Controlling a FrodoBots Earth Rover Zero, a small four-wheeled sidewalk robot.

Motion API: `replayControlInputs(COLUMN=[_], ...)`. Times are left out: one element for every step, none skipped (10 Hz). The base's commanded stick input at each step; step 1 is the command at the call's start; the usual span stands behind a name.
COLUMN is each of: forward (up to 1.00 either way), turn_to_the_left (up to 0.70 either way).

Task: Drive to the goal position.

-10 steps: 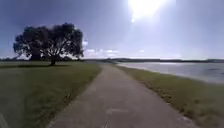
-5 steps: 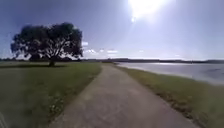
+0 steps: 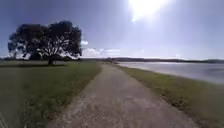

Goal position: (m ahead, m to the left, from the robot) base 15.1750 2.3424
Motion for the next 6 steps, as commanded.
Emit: replayControlInputs(forward=[0.85,0.85,0.85,0.85,0.85,0.85], turn_to_the_left=[0.00,0.00,0.00,0.00,0.00,0.00])
